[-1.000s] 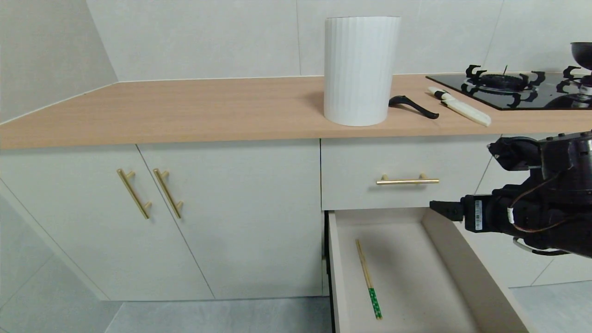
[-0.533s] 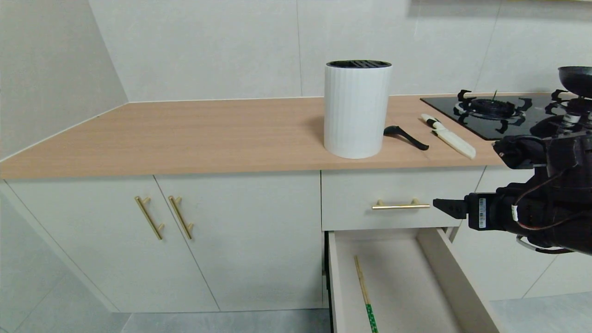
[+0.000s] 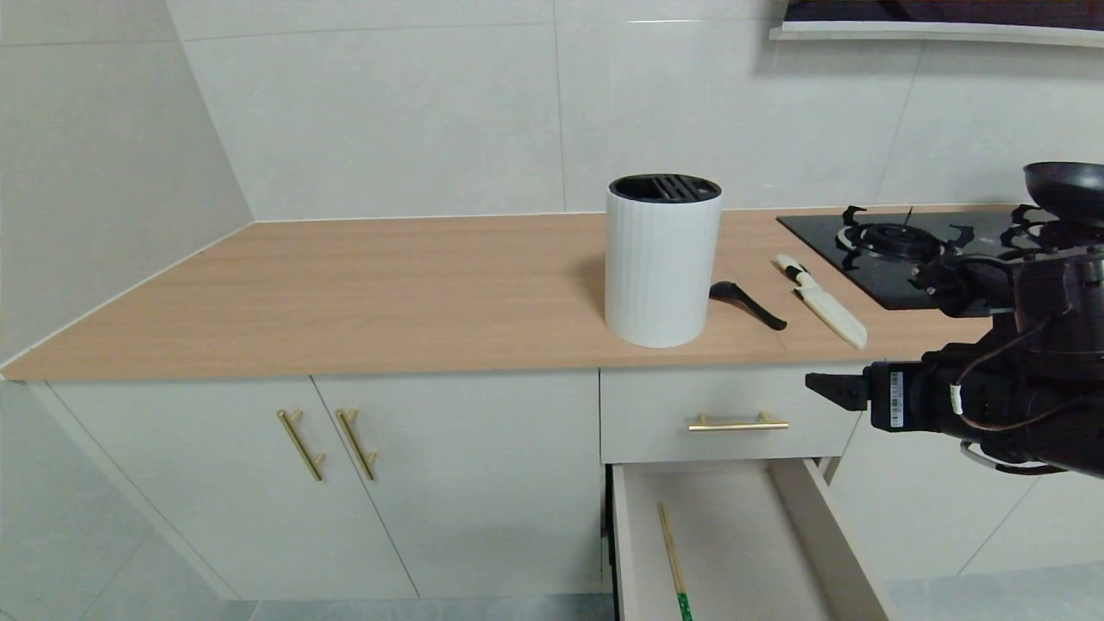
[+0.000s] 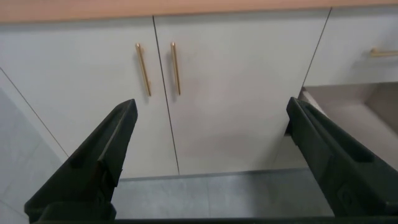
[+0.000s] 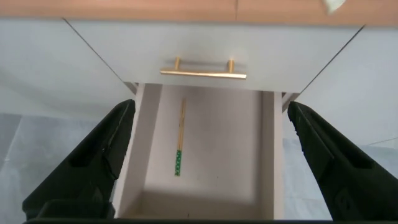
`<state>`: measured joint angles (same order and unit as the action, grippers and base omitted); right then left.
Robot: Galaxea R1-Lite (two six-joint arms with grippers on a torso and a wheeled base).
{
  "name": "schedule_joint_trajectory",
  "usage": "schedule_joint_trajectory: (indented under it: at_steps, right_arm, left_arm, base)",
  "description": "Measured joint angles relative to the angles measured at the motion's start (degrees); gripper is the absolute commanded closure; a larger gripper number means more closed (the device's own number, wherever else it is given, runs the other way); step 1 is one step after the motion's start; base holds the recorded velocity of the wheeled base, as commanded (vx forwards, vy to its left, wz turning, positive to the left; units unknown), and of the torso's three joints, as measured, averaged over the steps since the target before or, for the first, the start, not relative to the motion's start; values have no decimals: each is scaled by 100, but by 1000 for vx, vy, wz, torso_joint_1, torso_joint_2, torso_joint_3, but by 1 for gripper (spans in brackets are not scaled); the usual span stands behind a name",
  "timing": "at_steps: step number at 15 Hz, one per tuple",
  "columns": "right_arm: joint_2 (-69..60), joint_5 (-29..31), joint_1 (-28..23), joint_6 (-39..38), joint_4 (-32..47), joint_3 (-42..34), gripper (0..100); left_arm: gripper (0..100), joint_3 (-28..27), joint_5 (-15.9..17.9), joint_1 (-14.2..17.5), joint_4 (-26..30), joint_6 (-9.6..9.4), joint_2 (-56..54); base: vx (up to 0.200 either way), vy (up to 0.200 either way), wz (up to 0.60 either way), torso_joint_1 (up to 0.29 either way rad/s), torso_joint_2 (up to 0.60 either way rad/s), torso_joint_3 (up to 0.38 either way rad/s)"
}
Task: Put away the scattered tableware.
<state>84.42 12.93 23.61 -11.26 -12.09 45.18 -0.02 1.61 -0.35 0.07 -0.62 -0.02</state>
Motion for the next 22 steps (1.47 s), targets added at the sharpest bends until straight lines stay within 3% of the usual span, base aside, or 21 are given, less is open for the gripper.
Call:
schedule_joint_trajectory:
  at_steps: [5, 11, 17, 22]
  right_arm:
    - [102, -13, 0, 16, -6, 0, 0]
    - [797, -156, -429, 785, -397, 466, 0]
    - [2087, -1428, -1045, 1602, -435, 1954, 0]
    - [2953, -1854, -1157, 1821, -484, 2684, 0]
  left_arm:
    - [0, -7, 0, 2, -2, 2, -2]
    - [0, -5, 0, 0, 2, 0, -2]
    - [0, -5, 2, 2, 2, 0, -2]
    - [0, -5, 2, -2, 2, 0, -2]
  base:
    - [0, 0, 0, 173, -386, -216]
    - [0, 0, 0, 8, -15, -9]
    - [0, 0, 0, 0, 0, 0]
    - [0, 0, 0, 0, 0, 0]
